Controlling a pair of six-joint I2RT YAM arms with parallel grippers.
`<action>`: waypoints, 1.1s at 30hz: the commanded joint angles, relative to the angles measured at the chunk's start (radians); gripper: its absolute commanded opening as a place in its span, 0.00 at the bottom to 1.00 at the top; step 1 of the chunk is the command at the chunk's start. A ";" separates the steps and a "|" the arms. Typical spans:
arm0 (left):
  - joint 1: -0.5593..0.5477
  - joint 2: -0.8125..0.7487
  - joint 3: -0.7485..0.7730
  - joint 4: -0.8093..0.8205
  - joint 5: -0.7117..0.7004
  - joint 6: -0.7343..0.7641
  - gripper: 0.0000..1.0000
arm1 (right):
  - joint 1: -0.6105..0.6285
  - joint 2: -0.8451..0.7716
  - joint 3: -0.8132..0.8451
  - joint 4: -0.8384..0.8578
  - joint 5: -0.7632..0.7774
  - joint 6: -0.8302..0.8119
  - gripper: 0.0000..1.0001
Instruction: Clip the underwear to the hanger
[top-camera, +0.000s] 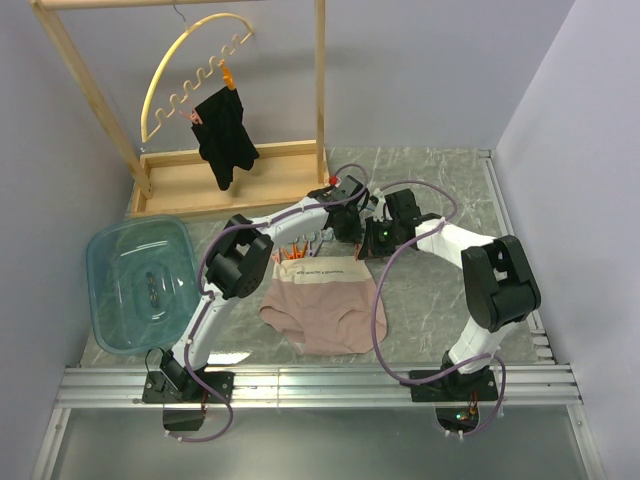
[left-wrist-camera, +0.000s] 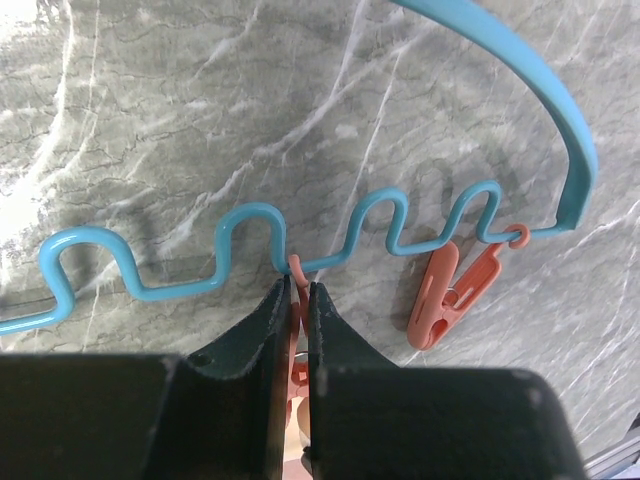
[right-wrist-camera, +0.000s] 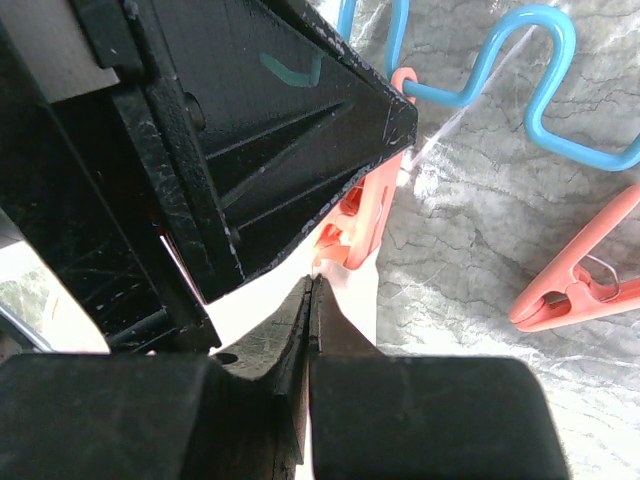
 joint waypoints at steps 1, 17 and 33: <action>-0.023 -0.021 0.023 0.030 0.058 -0.028 0.00 | -0.011 -0.033 0.014 0.057 -0.007 0.012 0.00; -0.030 -0.012 0.017 0.059 0.095 -0.048 0.00 | -0.022 -0.038 -0.002 0.046 -0.037 0.001 0.00; 0.011 -0.030 0.034 0.065 0.062 -0.024 0.00 | -0.074 -0.094 -0.092 0.028 -0.057 -0.039 0.00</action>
